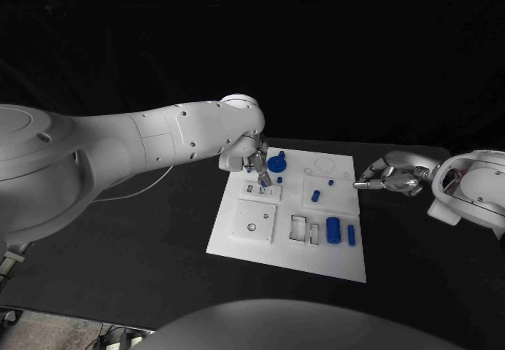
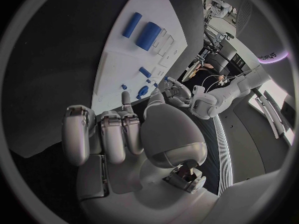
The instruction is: Assemble the parts on the task board
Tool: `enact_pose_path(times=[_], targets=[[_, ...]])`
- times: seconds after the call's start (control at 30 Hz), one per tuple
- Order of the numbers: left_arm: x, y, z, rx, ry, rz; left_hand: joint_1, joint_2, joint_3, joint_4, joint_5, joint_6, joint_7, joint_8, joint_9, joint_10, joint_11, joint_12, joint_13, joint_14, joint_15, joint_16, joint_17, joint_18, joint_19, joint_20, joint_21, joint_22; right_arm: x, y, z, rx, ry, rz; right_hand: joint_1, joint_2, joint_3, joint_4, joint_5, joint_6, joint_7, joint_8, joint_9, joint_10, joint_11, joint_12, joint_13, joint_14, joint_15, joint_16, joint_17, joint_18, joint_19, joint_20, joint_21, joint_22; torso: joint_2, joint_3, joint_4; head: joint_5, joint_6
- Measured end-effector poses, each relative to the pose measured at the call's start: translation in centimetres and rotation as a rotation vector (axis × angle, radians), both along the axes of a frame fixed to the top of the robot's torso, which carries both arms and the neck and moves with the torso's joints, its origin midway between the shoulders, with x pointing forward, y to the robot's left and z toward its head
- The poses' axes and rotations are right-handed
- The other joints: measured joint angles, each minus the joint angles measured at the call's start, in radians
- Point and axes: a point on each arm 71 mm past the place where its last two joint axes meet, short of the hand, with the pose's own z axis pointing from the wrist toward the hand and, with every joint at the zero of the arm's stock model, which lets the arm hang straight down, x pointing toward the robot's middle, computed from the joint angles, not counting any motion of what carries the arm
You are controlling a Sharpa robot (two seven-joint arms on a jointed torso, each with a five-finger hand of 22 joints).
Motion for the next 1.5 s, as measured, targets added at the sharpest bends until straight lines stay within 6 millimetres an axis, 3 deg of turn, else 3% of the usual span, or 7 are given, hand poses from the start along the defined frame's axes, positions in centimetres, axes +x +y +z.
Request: enact_pose_path(times=[0.43,1.5], targets=[[1.3,-1.7,0.1,0.048,0.062,-0.026,-0.007,0.006,0.010,0.000,-0.036,0.000,0.000,-0.008,0.006,0.000,0.000,0.000,0.000,0.000,0.000,0.000,0.000,0.000,0.000,0.000,0.000,0.000,0.0,0.3,0.0,0.005,0.000,0.007,0.000,0.000,0.000,0.000,0.000,0.000,0.000,0.000,0.000,0.000,0.000,0.000,0.000,0.000,0.000,0.000,0.000,0.000,0.000,0.000,0.000,0.000,-0.001,-0.0002,0.0009,0.007,0.000],[2.1,-0.4,-2.8,0.095,0.073,0.046,-0.017,0.003,0.028,-0.017,-0.056,0.000,0.000,-0.014,0.006,0.000,0.000,0.000,0.000,0.000,0.000,0.000,0.000,0.000,0.000,0.000,0.000,0.000,0.1,0.7,0.0,0.010,0.001,0.014,-0.003,-0.003,0.000,0.000,0.000,0.000,0.000,0.000,0.000,0.000,0.000,0.000,0.000,0.000,0.000,0.000,0.000,0.000,0.000,0.000,0.000,0.001,-0.001,-0.0005,0.0010,0.015,0.000]])
